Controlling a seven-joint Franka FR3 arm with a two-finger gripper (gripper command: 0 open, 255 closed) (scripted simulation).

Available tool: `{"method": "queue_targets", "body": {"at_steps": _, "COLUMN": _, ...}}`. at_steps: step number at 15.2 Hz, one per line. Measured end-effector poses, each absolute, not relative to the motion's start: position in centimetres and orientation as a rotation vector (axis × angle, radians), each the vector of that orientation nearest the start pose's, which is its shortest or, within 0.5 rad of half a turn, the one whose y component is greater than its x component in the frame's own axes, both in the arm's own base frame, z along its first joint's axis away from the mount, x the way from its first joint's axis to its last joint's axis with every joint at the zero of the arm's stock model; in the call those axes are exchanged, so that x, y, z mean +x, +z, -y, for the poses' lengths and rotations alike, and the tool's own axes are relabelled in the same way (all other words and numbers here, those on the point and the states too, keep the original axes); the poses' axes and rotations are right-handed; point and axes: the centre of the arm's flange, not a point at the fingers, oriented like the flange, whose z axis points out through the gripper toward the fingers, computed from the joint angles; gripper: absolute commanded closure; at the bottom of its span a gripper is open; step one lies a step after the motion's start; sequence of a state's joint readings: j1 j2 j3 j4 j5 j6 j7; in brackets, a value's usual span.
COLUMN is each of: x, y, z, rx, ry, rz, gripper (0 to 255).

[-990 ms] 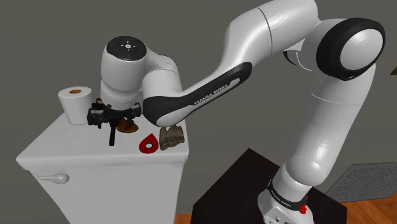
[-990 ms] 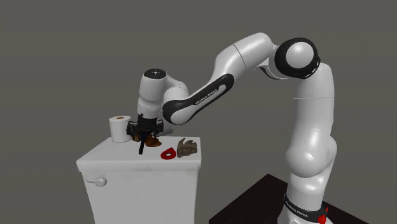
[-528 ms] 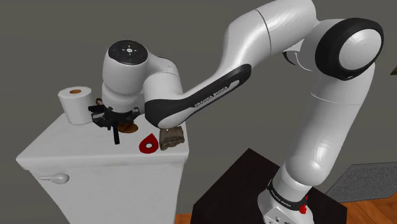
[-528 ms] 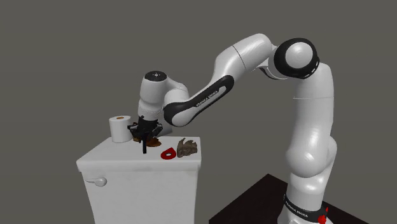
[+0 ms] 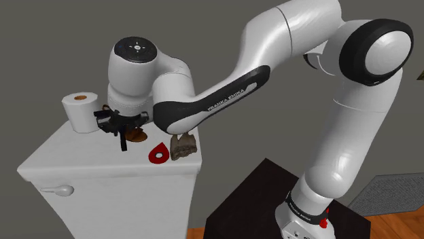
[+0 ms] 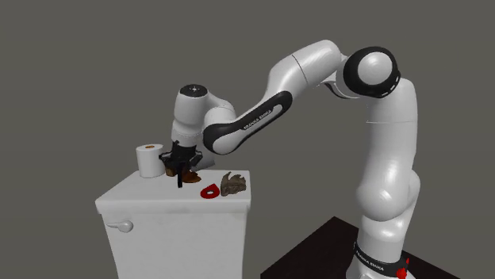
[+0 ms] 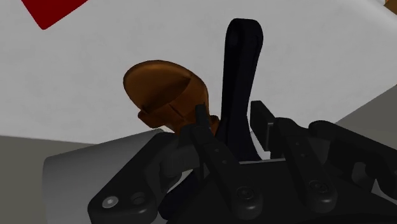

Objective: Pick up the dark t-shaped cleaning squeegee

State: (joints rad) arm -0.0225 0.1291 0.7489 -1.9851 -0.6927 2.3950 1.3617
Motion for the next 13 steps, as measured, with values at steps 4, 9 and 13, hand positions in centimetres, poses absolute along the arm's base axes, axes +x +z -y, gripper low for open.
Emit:
{"method": "queue_targets", "body": {"at_steps": 4, "x": 46.4, "y": 47.0, "z": -38.7, "rx": -2.963, "ry": -0.850, "rz": -0.318, "gripper": 255}}
{"method": "queue_targets", "body": {"at_steps": 9, "x": 46.4, "y": 49.8, "z": -38.8, "rx": -2.963, "ry": -0.850, "rz": -0.318, "gripper": 255}}
{"method": "queue_targets", "body": {"at_steps": 13, "x": 46.5, "y": 51.7, "z": -38.9, "rx": -2.963, "ry": -0.850, "rz": -0.318, "gripper": 255}}
